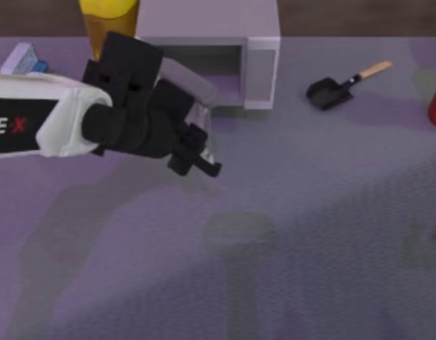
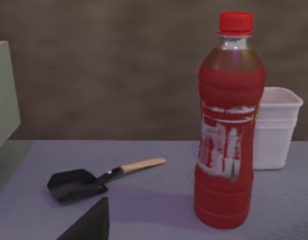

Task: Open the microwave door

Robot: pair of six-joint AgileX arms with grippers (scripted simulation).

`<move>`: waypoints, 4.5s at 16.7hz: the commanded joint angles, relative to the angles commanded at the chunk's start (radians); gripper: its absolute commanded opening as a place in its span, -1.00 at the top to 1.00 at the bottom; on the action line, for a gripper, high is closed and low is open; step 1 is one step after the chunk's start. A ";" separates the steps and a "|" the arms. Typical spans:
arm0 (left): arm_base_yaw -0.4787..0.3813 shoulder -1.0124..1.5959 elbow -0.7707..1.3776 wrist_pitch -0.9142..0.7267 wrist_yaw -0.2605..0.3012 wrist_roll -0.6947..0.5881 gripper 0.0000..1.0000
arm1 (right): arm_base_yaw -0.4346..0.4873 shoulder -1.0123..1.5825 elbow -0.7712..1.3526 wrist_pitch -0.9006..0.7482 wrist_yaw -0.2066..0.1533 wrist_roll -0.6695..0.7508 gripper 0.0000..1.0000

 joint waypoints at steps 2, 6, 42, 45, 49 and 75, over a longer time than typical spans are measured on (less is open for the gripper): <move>0.011 -0.007 -0.002 -0.002 0.014 0.022 1.00 | 0.000 0.000 0.000 0.000 0.000 0.000 -1.00; 0.024 -0.011 -0.009 -0.008 0.030 0.047 1.00 | 0.000 0.000 0.000 0.000 0.000 0.000 -1.00; 0.056 -0.024 -0.021 -0.028 0.085 0.120 1.00 | 0.000 0.000 0.000 0.000 0.000 0.000 -1.00; 0.056 -0.024 -0.021 -0.028 0.085 0.120 1.00 | 0.000 0.000 0.000 0.000 0.000 0.000 -1.00; 0.056 -0.024 -0.021 -0.028 0.085 0.120 1.00 | 0.000 0.000 0.000 0.000 0.000 0.000 -1.00; 0.083 -0.031 -0.026 -0.052 0.131 0.186 1.00 | 0.000 0.000 0.000 0.000 0.000 0.000 -1.00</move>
